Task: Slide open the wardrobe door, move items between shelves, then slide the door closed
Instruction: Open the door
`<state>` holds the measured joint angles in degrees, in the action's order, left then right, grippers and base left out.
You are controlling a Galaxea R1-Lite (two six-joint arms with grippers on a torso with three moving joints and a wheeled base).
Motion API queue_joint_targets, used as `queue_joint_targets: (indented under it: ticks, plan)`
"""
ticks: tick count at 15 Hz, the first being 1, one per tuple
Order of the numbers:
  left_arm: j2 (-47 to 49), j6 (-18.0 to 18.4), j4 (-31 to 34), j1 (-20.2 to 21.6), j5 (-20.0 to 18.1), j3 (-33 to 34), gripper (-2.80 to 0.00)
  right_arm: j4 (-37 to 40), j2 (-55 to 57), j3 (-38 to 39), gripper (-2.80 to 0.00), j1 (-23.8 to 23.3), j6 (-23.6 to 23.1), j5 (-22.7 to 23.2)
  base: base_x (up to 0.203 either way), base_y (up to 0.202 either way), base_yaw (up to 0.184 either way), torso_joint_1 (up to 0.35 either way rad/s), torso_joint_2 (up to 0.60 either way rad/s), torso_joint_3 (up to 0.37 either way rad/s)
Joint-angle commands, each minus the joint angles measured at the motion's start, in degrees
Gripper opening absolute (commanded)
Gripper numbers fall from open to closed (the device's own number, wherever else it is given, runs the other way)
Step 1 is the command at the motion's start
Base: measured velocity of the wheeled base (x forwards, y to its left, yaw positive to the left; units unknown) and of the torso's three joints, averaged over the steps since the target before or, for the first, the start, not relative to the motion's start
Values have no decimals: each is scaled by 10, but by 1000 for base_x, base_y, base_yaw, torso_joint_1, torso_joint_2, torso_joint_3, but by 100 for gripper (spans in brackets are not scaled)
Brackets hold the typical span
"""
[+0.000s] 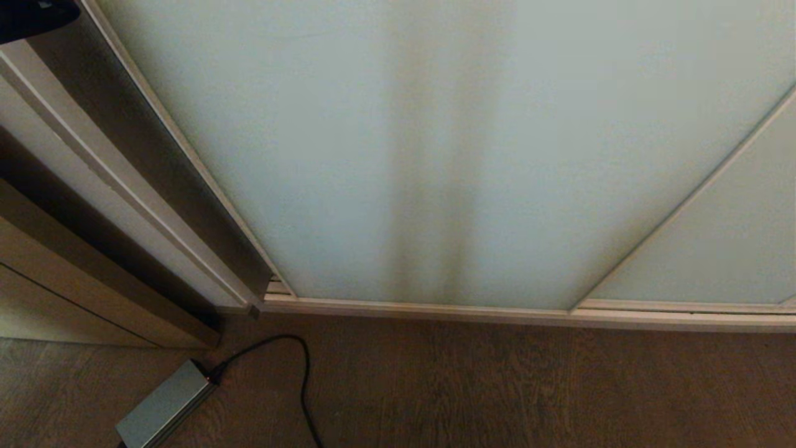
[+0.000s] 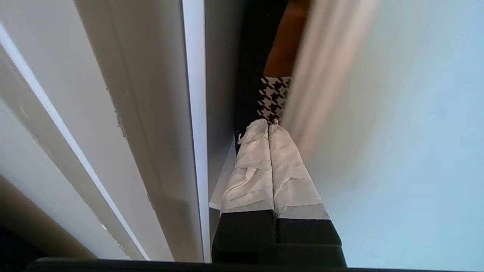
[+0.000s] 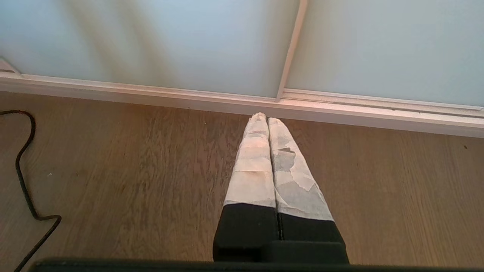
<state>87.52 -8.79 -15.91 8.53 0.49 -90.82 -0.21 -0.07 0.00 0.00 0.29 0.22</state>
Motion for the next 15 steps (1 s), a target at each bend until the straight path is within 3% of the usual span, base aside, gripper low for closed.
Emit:
queue_joint_targets:
  ticks: [1,5,9,11,15]
  plan:
    - [-9,0,-4,0,6,1,-280,-1,-1,0,-280,0,0,0,0,0,0,0,0,0]
    - [-64,9,0,2,17,15,-280,-1,-1,0,-280,0,0,0,0,0,0,0,0,0]
    - [-19,15,-5,2,22,14,-280,-1,-1,0,-280,0,0,0,0,0,0,0,0,0]
    - [15,25,-10,2,54,3,-280,-1,-1,0,-280,1,0,0,0,0,0,0,0,0]
    - [94,52,-112,1,79,-31,-280,0,-1,0,-280,1,0,0,0,0,0,0,0,0]
